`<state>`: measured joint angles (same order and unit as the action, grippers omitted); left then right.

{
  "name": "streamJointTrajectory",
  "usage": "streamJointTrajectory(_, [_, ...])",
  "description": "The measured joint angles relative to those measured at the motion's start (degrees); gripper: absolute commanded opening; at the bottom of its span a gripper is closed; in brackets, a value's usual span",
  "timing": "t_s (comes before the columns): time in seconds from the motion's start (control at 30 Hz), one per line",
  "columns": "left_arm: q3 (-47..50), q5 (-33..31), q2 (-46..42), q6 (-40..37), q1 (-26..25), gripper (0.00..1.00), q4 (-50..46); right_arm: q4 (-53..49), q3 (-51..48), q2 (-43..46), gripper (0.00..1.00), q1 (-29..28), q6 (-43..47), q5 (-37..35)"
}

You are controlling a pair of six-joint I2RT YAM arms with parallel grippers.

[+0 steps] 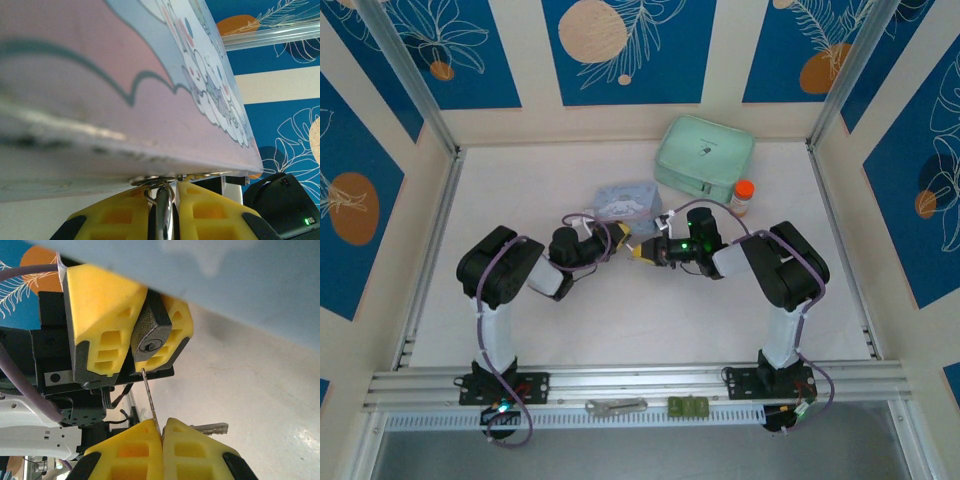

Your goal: Unlock the padlock with the key

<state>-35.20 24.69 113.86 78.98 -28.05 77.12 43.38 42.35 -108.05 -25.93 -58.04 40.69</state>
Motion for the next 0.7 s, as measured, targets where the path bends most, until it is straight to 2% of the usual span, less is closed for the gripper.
streamJointTrajectory(0.7, [0.2, 0.4, 0.0, 0.0, -0.4, 0.00, 0.0, 0.0, 0.3, 1.3, 0.00, 0.0, 0.0, -0.6])
